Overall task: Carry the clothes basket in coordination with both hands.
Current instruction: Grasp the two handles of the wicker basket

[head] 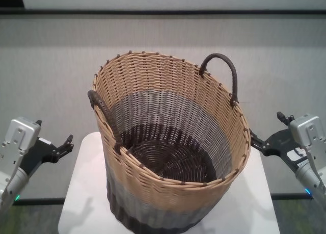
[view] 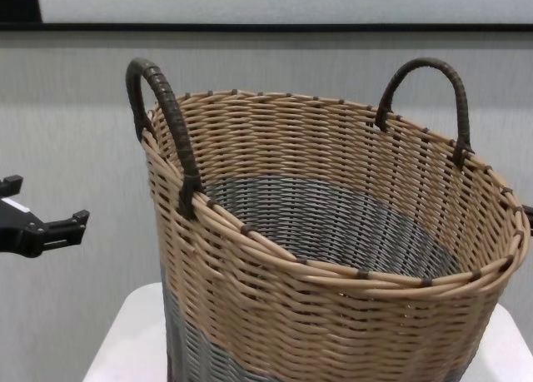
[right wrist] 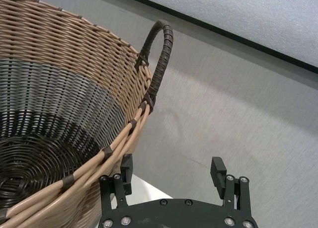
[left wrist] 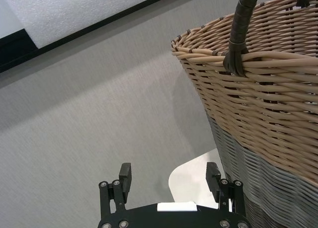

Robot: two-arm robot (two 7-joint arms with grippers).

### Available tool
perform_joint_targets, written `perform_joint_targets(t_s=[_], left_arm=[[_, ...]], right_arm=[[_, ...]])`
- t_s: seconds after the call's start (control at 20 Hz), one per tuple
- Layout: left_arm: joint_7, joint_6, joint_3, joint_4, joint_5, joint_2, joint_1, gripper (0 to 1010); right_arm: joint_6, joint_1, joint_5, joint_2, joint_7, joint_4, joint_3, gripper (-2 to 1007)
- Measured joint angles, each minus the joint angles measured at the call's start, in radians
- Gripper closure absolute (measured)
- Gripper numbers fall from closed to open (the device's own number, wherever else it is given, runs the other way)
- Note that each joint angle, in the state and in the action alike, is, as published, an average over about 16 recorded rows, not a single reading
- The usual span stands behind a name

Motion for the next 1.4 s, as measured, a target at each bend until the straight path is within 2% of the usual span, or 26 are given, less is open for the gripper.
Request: perform_joint_targets(t_s=[1.4], left_arm=[[0.0, 0.0, 0.0, 0.0, 0.0, 0.0, 0.0, 10]], right_arm=[[0.0, 0.0, 0.0, 0.0, 0.0, 0.0, 0.0, 0]])
